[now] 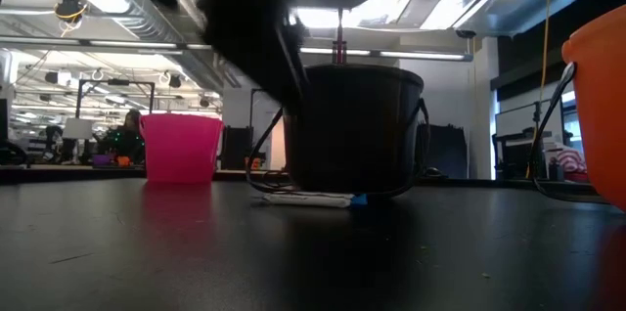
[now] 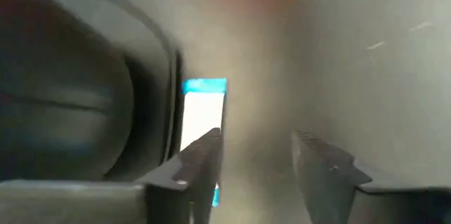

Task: Organize candy in baskets
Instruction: Put the white chocolate into the orange bucket

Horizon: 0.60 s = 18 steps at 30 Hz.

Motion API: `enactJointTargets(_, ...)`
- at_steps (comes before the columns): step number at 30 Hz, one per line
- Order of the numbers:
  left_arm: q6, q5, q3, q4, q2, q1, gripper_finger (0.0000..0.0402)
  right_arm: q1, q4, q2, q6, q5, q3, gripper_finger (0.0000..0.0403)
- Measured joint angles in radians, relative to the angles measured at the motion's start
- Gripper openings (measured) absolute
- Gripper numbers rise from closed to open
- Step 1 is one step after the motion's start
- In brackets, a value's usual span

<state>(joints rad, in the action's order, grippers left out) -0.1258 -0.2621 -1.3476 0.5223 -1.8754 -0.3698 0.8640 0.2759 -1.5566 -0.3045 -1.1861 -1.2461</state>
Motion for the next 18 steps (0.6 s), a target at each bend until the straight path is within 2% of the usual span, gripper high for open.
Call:
enactJointTargets(7,0.007,0.039,0.0,0.001,-0.071,0.055,0.0204,0.001,-0.108,0.0,0.101,0.003,0.0,0.0017)
enactJointTargets(12,0.001,0.048,0.0,0.0,-0.085,0.081,0.0207,0.001,-0.183,0.0,0.188,0.036,0.0,0.0017)
enactJointTargets(18,-0.035,0.056,0.0,-0.002,-0.085,0.096,0.0207,0.001,-0.199,0.0,0.207,0.068,0.0,0.0017)
